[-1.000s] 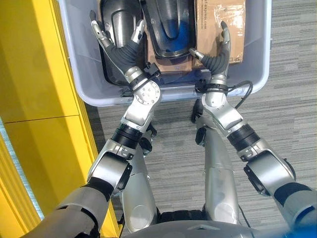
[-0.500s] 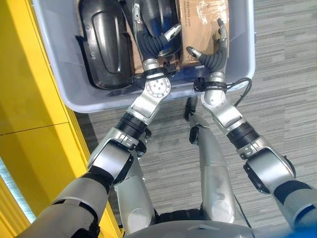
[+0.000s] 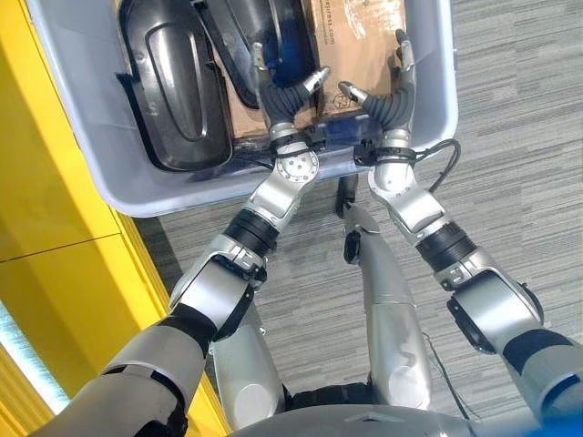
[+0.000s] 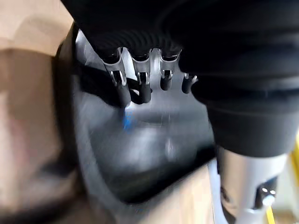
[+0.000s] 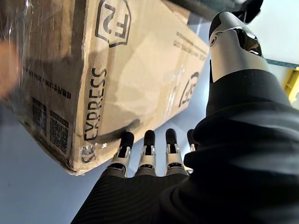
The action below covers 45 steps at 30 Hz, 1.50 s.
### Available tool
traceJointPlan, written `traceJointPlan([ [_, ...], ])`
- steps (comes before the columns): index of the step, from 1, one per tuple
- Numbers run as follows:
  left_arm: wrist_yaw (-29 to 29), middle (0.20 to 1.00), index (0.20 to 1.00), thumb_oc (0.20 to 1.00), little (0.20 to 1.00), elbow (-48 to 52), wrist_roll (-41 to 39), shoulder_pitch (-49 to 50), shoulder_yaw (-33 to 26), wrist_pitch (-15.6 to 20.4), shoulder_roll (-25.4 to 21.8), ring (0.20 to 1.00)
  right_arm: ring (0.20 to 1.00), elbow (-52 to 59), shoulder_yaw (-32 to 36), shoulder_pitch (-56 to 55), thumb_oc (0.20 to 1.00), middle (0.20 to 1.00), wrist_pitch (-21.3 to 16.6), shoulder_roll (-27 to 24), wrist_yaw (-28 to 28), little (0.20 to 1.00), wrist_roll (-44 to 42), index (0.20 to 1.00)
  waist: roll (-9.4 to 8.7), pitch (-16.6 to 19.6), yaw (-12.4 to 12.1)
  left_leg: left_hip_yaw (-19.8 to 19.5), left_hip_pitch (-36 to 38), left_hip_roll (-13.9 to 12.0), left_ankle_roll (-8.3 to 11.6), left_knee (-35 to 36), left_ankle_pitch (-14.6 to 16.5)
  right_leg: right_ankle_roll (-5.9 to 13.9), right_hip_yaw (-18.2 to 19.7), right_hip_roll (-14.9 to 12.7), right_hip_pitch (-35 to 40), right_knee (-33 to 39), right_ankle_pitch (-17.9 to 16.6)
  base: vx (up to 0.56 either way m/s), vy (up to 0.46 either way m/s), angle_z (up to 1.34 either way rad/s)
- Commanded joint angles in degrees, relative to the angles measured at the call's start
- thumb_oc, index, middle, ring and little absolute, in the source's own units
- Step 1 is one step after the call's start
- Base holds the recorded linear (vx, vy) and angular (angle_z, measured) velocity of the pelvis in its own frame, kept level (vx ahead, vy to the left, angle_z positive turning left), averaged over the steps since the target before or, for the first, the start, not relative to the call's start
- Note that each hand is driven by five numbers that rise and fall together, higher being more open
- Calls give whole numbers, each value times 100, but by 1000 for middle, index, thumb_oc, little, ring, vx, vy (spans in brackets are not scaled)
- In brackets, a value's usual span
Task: Move parts from the plastic box to the shelf.
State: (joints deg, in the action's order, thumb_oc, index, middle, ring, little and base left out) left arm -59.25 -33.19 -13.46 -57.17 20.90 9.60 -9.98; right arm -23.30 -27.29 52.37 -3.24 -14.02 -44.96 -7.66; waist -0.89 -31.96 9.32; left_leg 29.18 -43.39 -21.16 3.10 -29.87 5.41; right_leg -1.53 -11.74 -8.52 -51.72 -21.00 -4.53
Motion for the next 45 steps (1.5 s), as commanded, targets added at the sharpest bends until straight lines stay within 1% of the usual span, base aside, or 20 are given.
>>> traceJointPlan([
  [1,-803,1000,1000,1000,1000,118,1024,-198,1,627,-144,1000,1000,280,14,-1,1000,1000,-90,59,-176,1000,51,1000,-88,216,-109,-218,-329,-100,865,274,-367,756,-66,-369,-156,-551,686,0,0,0],
  [2,-957,1000,1000,1000,1000,154,1116,-204,-23,651,-175,1000,1000,289,9,-3,1000,1000,-199,52,-261,1000,185,1000,-85,216,-129,-221,-332,-108,862,285,-370,751,-86,-382,-156,-565,694,0,0,0],
  [4,-1031,1000,1000,1000,1000,207,1149,-182,-59,548,-201,1000,1000,323,3,-21,1000,1000,-340,42,-376,1000,330,1000,-86,216,-156,-243,-344,-104,858,288,-371,750,-106,-396,-158,-589,704,0,0,0],
  [5,-970,1000,1000,1000,1000,206,793,-137,-65,338,-196,1000,1000,382,40,-47,1000,1000,-458,52,-484,1000,500,1000,-89,216,-192,-282,-370,-96,851,296,-380,758,-152,-416,-160,-641,720,8,-36,2],
  [7,-991,1000,1000,1000,1000,153,498,-9,-123,159,-151,1000,1000,483,83,-104,1000,1000,-559,68,-603,1000,493,1000,-99,216,-223,-314,-391,-86,848,302,-370,769,-191,-432,-161,-675,748,9,-36,3],
  [10,-929,1000,1000,1000,1000,52,445,156,-178,-69,-141,1000,1000,572,181,-154,1000,1000,-592,78,-663,1000,605,1000,-109,216,-251,-348,-418,-89,852,300,-364,784,-235,-453,-166,-708,767,10,-18,10],
  [11,-849,1000,1000,1000,1000,-44,522,355,-228,-233,-173,1000,1000,669,284,-213,1000,1000,-553,24,-657,1000,668,1000,-94,216,-280,-359,-440,-95,846,311,-364,789,-265,-475,-184,-756,801,19,1,8],
  [12,-817,1000,1000,1000,1000,-52,548,452,-243,-268,-214,1000,1000,693,322,-246,1000,1000,-520,-5,-650,1000,712,1000,-82,216,-295,-368,-441,-94,842,311,-361,791,-270,-481,-187,-779,817,20,12,7],
  [17,-468,1000,1000,1000,1000,-66,638,807,-333,-168,-313,1000,1000,671,403,-298,1000,1000,-450,-125,-707,1000,719,1000,-20,216,-349,-373,-433,-97,817,307,-339,791,-277,-514,-205,-856,872,8,22,3],
  [18,-245,1000,1000,1000,1000,-48,739,884,-337,-60,-353,1000,1000,631,435,-303,1000,1000,-503,-189,-703,1000,722,1000,7,216,-368,-365,-432,-103,801,300,-332,784,-282,-538,-215,-887,888,7,36,4],
  [22,-206,1000,1000,1000,1000,44,1034,895,-266,148,-424,1000,1000,547,482,-257,1000,1000,-705,-286,-731,1000,913,1000,46,216,-396,-351,-399,-102,778,304,-329,776,-301,-577,-200,-922,903,1,16,1],
  [23,-359,1000,1000,1000,1000,157,1346,869,-224,307,-487,1000,1000,564,501,-233,1000,1000,-849,-335,-790,1000,1290,1000,66,216,-402,-342,-371,-99,765,310,-327,773,-305,-592,-184,-935,910,2,34,0],
  [26,-728,1000,1000,1000,1000,503,1921,804,-138,444,-616,1000,1000,788,558,-182,1000,1000,-873,-373,-1012,1000,2147,1000,100,216,-420,-343,-321,-78,752,331,-328,771,-298,-611,-143,-947,920,1,13,0],
  [27,-769,1000,1000,1000,1000,557,1989,790,-128,434,-632,1000,1000,814,562,-175,1000,1000,-867,-373,-1037,1000,2230,1000,101,216,-422,-345,-313,-76,749,332,-327,771,-299,-613,-135,-950,922,0,0,0],
  [29,-970,1000,1000,1000,1000,880,2287,698,-94,465,-743,1000,1000,1049,592,-93,1000,1000,-838,-428,-1093,1000,3000,1000,115,216,-430,-358,-272,-72,739,337,-319,772,-292,-623,-97,-977,941,3,19,1],
  [33,-896,1000,1000,1000,1000,1237,2519,422,-58,470,-853,1000,1000,1354,555,176,1000,1000,-803,-468,-918,1000,3504,1000,120,216,-448,-382,-209,-80,726,330,-311,780,-292,-644,-43,-1051,970,1,4,1],
  [36,-745,1000,1000,1000,1000,1401,2492,297,-59,472,-887,1000,1000,1504,511,270,1000,1000,-669,-458,-668,1000,3257,1000,117,216,-459,-399,-185,-91,724,314,-312,785,-294,-666,-22,-1109,991,9,24,8],
  [38,-526,1000,1000,1000,1000,1556,2419,243,-67,600,-892,1000,1000,1587,489,308,1000,1000,-510,-408,-394,1000,2388,1000,107,216,-473,-413,-182,-100,727,300,-307,777,-300,-683,-18,-1162,1019,10,22,10],
  [42,-412,1000,1000,1000,1000,1794,2409,257,-113,748,-884,1000,1000,1631,518,224,1000,1000,-357,-305,-327,1000,1455,1000,83,216,-484,-420,-184,-107,728,281,-293,776,-313,-704,-15,-1225,1062,2,3,1],
  [45,-379,1000,1000,1000,1000,2082,2469,397,-192,843,-883,1000,1000,1787,624,-22,1000,1000,-435,-133,-281,1000,391,1000,74,216,-491,-429,-180,-78,731,312,-298,779,-315,-691,-9,-1237,1085,0,0,0],
])
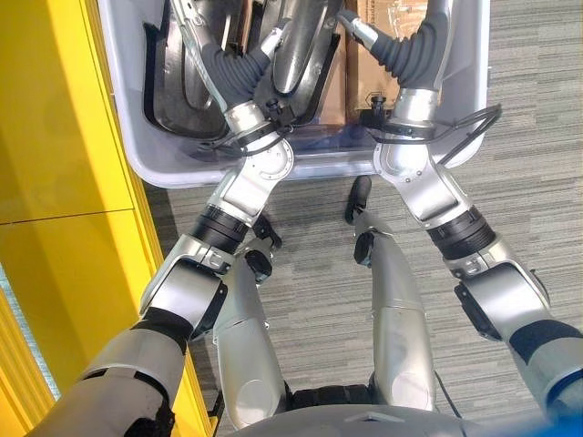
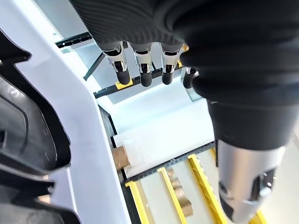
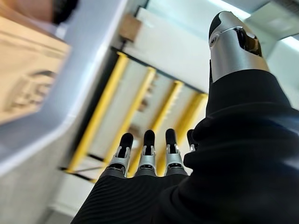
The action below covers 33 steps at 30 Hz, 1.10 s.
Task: Move parts from the plastic box to the shelf.
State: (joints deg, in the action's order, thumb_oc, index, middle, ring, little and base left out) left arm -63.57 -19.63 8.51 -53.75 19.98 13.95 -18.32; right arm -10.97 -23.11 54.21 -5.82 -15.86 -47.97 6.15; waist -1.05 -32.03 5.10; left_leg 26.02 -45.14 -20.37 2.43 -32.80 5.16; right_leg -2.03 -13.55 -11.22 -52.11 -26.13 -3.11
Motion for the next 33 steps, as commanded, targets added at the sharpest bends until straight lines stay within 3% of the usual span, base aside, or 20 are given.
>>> traceJointPlan([
  [1,67,1000,1000,1000,1000,862,332,143,-128,344,-35,1000,1000,643,232,-340,1000,1000,-204,133,-8,1000,-1248,1000,80,223,-64,-116,2,-147,800,614,-268,834,-136,-417,31,-733,955,0,0,0],
  [6,33,1000,1000,1000,1000,1016,364,295,-144,73,-2,1000,1000,835,263,-707,1000,1000,-104,384,80,1000,-1965,1000,66,223,-11,-69,56,-120,779,660,-248,844,-132,-394,54,-724,983,-1,14,0],
  [10,149,1000,1000,1000,1000,816,309,212,-127,-169,12,1000,1000,602,129,-896,1000,1000,288,593,423,1000,-2732,1000,59,223,45,-37,4,-126,761,608,-223,820,-86,-354,-1,-682,962,-8,16,0],
  [12,145,1000,1000,1000,1000,628,240,152,-75,-173,13,1000,1000,360,5,-909,1000,1000,194,622,528,1000,-2755,1000,67,223,52,-24,-31,-146,761,596,-238,807,-74,-341,-28,-675,958,0,0,0],
  [16,138,1000,1000,1000,1000,438,60,90,-58,-133,-45,1000,1000,173,-39,-907,1000,1000,-8,539,710,1000,-2234,1000,82,223,60,-31,-102,-152,772,575,-264,790,-68,-340,-74,-624,912,0,0,0],
  [17,59,1000,1000,1000,1000,315,-61,73,-49,-129,-52,1000,1000,140,-68,-833,1000,1000,-199,466,679,1000,-1593,1000,108,223,46,-37,-142,-132,782,604,-302,781,-70,-335,-107,-591,871,-13,10,-3],
  [24,-345,1000,1000,1000,1000,199,-44,167,-141,67,102,1000,1000,337,-89,-510,1000,1000,-546,405,584,1000,204,1000,136,223,-34,-89,-177,-83,765,636,-332,797,-103,-353,-106,-585,854,0,0,0],
  [29,-366,1000,1000,1000,1000,359,29,328,-281,17,121,1000,1000,807,-100,-288,1000,1000,-291,377,615,1000,720,1000,158,223,-125,-164,-190,-71,780,609,-323,815,-135,-397,-83,-610,855,-2,-22,2],
  [33,-105,1000,1000,1000,1000,426,46,412,-376,3,83,1000,1000,877,-131,-123,1000,1000,-315,323,535,1000,1049,1000,191,223,-195,-195,-199,-71,772,596,-307,820,-161,-430,-92,-649,873,7,-12,4],
])
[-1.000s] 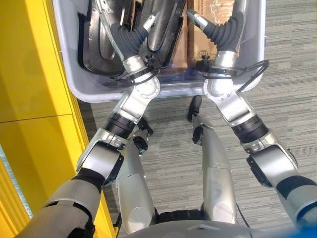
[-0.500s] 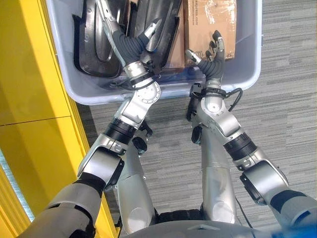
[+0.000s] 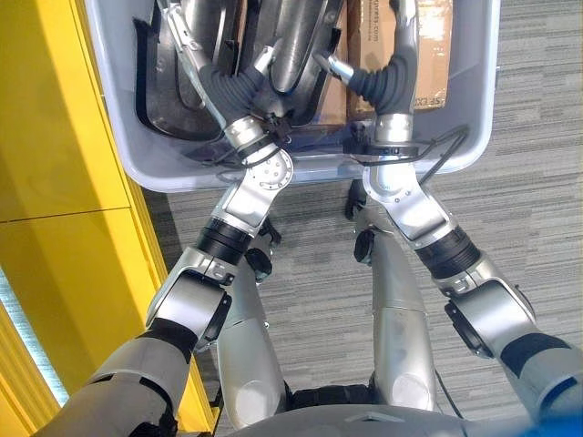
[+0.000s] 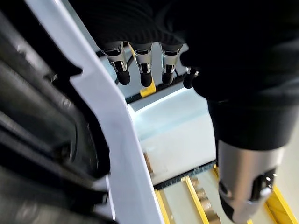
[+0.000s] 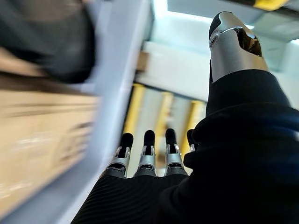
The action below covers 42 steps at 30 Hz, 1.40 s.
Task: Move parts from the plastic box to the shelf.
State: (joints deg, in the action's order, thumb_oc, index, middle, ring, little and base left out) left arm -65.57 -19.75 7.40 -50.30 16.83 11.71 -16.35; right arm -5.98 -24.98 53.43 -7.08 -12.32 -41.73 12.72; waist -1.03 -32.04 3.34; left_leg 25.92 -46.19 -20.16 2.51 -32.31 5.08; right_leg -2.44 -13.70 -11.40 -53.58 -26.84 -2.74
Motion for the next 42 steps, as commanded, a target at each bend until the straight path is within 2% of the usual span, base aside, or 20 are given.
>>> traceJointPlan([
  [1,178,1000,1000,1000,1000,469,168,87,-70,190,-138,1000,1000,427,65,-35,1000,1000,-199,-50,-80,1000,389,1000,196,224,-29,-186,-95,-98,765,538,-294,867,-157,-430,54,-592,839,5,-10,10],
  [5,358,1000,1000,1000,1000,568,138,219,-102,58,-260,1000,1000,638,128,-60,1000,1000,-182,-89,93,1000,134,1000,216,224,-61,-189,-83,-107,773,528,-276,887,-186,-473,56,-626,849,9,-3,7],
  [8,425,1000,1000,1000,1000,638,121,406,-145,31,-299,1000,1000,772,137,-125,1000,1000,-12,-52,219,1000,-111,1000,230,224,-84,-184,-69,-105,765,508,-244,898,-199,-492,57,-657,875,0,0,0],
  [10,439,1000,1000,1000,1000,655,146,530,-157,84,-290,1000,1000,782,78,-201,1000,1000,270,25,105,1000,-320,1000,257,224,-98,-166,-86,-112,749,499,-229,896,-199,-504,17,-691,895,5,13,2],
  [12,461,1000,1000,1000,1000,668,153,575,-150,108,-279,1000,1000,709,45,-244,1000,1000,352,52,-12,1000,-497,1000,269,224,-106,-163,-92,-110,740,494,-218,892,-196,-514,5,-703,904,6,21,4],
  [19,537,1000,1000,1000,1000,539,92,547,-115,262,-325,1000,1000,155,-18,-384,1000,1000,327,79,-249,1000,-1009,1000,307,224,-89,-146,-179,-119,735,467,-215,895,-204,-563,-81,-720,904,0,0,0],
  [23,655,1000,1000,1000,1000,461,54,424,-60,304,-333,1000,1000,-137,-34,-355,1000,1000,393,29,-26,1000,-1105,1000,331,224,-77,-160,-304,-94,735,460,-224,895,-190,-573,-202,-721,873,0,0,0],
  [28,731,1000,1000,1000,1000,424,83,273,41,296,-331,1000,1000,-326,-170,-326,1000,1000,701,7,274,1000,-1539,1000,357,224,-65,-192,-512,-56,735,412,-233,886,-146,-572,-391,-767,853,0,0,0],
  [31,772,1000,1000,1000,1000,397,78,192,74,335,-335,1000,1000,-531,-253,-279,1000,1000,675,-16,462,1000,-1722,1000,368,224,-73,-222,-652,-50,736,348,-229,883,-132,-586,-511,-834,852,0,0,0],
  [35,823,1000,1000,1000,1000,413,20,118,103,330,-364,1000,1000,-658,-356,-242,1000,1000,774,-21,440,1000,-1916,1000,372,224,-83,-275,-794,-46,739,266,-223,877,-110,-583,-630,-920,855,0,0,0],
  [42,883,1000,1000,1000,1000,335,21,-58,150,443,-360,1000,1000,-1119,-393,-120,1000,1000,558,-40,512,1000,-2499,1000,388,224,-111,-419,-1044,-73,742,70,-183,869,-71,-626,-837,-1052,857,-10,4,2],
])
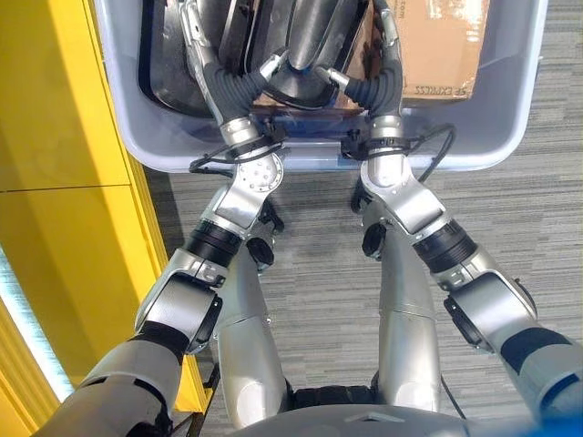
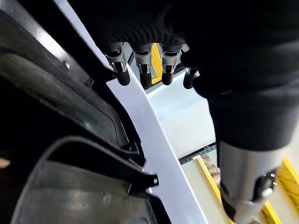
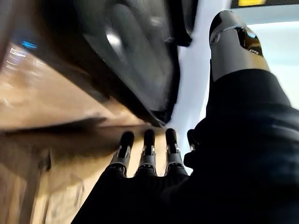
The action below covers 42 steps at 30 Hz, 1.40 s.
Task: Move parts from the plastic box to the shelf.
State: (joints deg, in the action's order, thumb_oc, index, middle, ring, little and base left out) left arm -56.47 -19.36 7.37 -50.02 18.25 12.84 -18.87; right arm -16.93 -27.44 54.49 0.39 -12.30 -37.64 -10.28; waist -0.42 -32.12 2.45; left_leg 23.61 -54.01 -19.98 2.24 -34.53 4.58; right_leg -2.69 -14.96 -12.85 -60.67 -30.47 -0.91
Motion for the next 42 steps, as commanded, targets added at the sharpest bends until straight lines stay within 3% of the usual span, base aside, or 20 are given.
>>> traceJointPlan([
  [1,-27,1000,1000,1000,1000,291,21,-95,11,330,-109,1000,1000,-42,-147,-216,1000,1000,-200,-43,109,1000,-204,1000,328,233,-23,-195,-269,-95,769,281,-128,894,56,-484,-135,-700,677,0,0,0],
  [5,-46,1000,1000,1000,1000,251,-43,-163,18,327,-104,1000,1000,-202,-120,-122,1000,1000,-86,-1,116,1000,-335,1000,339,233,-46,-227,-316,-114,773,239,-124,899,48,-515,-175,-776,692,-1,8,1],
  [8,-53,1000,1000,1000,1000,240,-113,-178,2,365,-91,1000,1000,-421,-91,-67,1000,1000,56,19,-279,1000,-466,1000,360,233,-82,-250,-342,-112,771,235,-139,900,47,-542,-196,-843,702,2,22,4],
  [11,-77,1000,1000,1000,1000,155,-145,-207,-8,450,-85,1000,1000,-842,7,-38,1000,1000,-55,58,-716,1000,-958,1000,376,233,-108,-259,-335,-96,771,272,-150,913,26,-568,-177,-870,715,2,26,4],
  [15,-132,1000,1000,1000,1000,92,-117,-201,-50,595,-67,1000,1000,-1282,152,-53,1000,1000,-205,36,-555,1000,-1232,1000,397,233,-123,-255,-334,-85,776,335,-175,933,4,-597,-164,-876,724,2,33,4],
  [19,-143,1000,1000,1000,1000,128,-96,-208,-72,729,-73,1000,1000,-1532,181,-76,1000,1000,-68,42,-328,1000,-1404,1000,429,233,-126,-252,-341,-85,783,340,-185,934,13,-613,-178,-901,728,7,24,0],
  [20,-33,1000,1000,1000,1000,171,-146,-233,-77,756,-115,1000,200,-1696,164,-40,200,200,3,34,-111,200,-1520,200,448,233,-155,-246,-312,-80,788,359,-196,933,-4,-633,-149,-911,733,0,0,0],
  [25,227,1000,1000,1000,1000,256,-311,-228,-64,798,-205,1000,200,-2075,96,-16,200,200,-3,50,-45,200,-1896,200,465,233,-219,-272,-224,-56,794,397,-218,936,-60,-679,-38,-919,734,1,-8,2],
  [33,319,1000,1000,1000,1000,339,-486,-76,-119,938,-190,1000,200,-2332,12,60,200,200,214,-23,11,200,-1287,200,466,233,-241,-262,-80,-86,797,474,-254,948,-80,-690,116,-818,714,-4,0,3],
  [35,299,1000,1000,1000,1000,337,-546,-102,-109,942,-192,1000,200,-2376,-28,135,200,200,376,-50,134,200,-986,200,468,233,-249,-262,-59,-86,800,494,-266,948,-83,-693,138,-803,712,0,0,0],
  [37,318,1000,1000,1000,1000,327,-622,-120,-100,955,-203,1000,200,-2462,-133,298,200,200,789,-104,282,200,-506,200,472,233,-276,-287,-51,-81,800,487,-272,946,-82,-699,148,-829,715,0,0,0],
  [39,355,1000,1000,1000,1000,328,-661,-151,-62,920,-199,1000,200,-2517,-319,435,200,200,1171,-94,343,200,-482,200,469,233,-311,-308,-38,-87,807,471,-274,938,-101,-711,174,-877,739,0,0,0],
  [42,416,1000,1000,1000,1000,310,-717,-147,-51,923,-209,1000,200,-2671,-412,509,200,200,1395,-79,340,200,-549,200,467,233,-349,-333,-38,-81,800,463,-279,929,-121,-726,189,-917,748,0,0,0],
])
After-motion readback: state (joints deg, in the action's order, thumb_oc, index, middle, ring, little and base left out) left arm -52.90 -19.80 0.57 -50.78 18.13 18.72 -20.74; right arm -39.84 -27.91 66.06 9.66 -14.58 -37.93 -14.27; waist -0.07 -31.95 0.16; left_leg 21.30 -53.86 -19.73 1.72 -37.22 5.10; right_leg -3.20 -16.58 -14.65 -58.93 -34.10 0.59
